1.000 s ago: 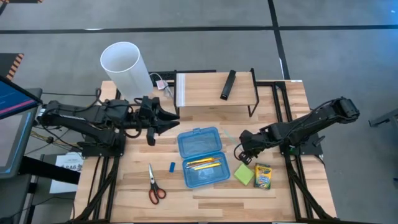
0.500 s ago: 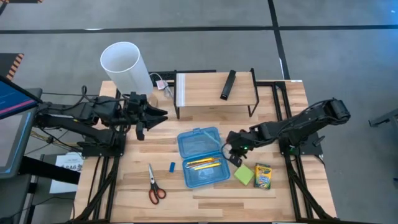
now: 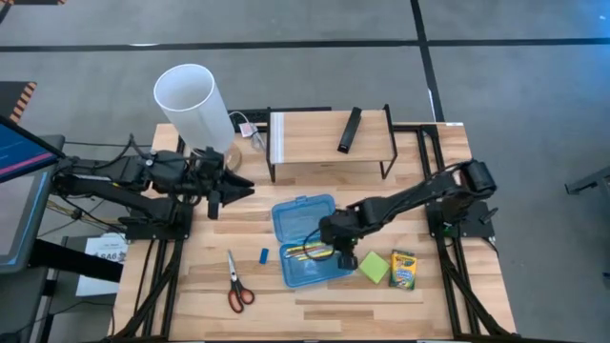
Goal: Pack school essentials
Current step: Put the blue pencil into the blue supply box, then put the blue eraser into the blue supply box
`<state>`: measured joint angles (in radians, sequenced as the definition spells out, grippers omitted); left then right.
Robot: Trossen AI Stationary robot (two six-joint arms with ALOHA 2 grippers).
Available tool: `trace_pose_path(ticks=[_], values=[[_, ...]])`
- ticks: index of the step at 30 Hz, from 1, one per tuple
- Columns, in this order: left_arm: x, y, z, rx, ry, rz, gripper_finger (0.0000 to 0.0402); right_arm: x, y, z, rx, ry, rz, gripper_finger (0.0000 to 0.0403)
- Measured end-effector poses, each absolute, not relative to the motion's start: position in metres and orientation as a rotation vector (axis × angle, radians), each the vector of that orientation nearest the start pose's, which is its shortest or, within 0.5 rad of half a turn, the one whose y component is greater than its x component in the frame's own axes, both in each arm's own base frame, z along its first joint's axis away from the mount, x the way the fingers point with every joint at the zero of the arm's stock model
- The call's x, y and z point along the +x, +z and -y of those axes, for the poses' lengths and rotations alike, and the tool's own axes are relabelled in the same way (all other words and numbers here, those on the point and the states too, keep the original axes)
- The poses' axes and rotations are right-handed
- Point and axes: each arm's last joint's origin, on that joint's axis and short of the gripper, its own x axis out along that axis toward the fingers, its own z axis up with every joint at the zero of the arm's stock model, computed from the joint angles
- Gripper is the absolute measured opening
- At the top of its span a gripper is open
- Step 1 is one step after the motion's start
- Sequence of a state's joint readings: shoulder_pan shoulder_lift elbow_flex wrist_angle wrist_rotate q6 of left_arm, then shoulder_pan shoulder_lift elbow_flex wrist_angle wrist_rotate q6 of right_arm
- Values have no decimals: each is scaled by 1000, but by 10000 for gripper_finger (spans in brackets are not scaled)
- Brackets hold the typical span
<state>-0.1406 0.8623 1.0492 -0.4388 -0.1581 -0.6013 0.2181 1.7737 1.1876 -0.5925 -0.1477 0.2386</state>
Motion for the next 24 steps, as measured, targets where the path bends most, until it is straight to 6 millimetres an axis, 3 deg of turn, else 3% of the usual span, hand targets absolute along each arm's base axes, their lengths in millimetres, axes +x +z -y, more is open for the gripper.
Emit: trace_pose_path(ticks=[5, 9, 18, 24], values=[[169, 382, 24, -587, 58, -272, 116, 342, 175, -88, 98, 230, -1311, 1], [168, 382, 29, -582, 34, -287, 116, 340, 176, -89, 79, 241, -1331, 14], [166, 377, 34, -602, 22, -340, 116, 338, 179, -87, 80, 237, -1338, 107], [162, 371, 43, -627, 6, -424, 116, 340, 181, -83, 117, 202, -1345, 143]])
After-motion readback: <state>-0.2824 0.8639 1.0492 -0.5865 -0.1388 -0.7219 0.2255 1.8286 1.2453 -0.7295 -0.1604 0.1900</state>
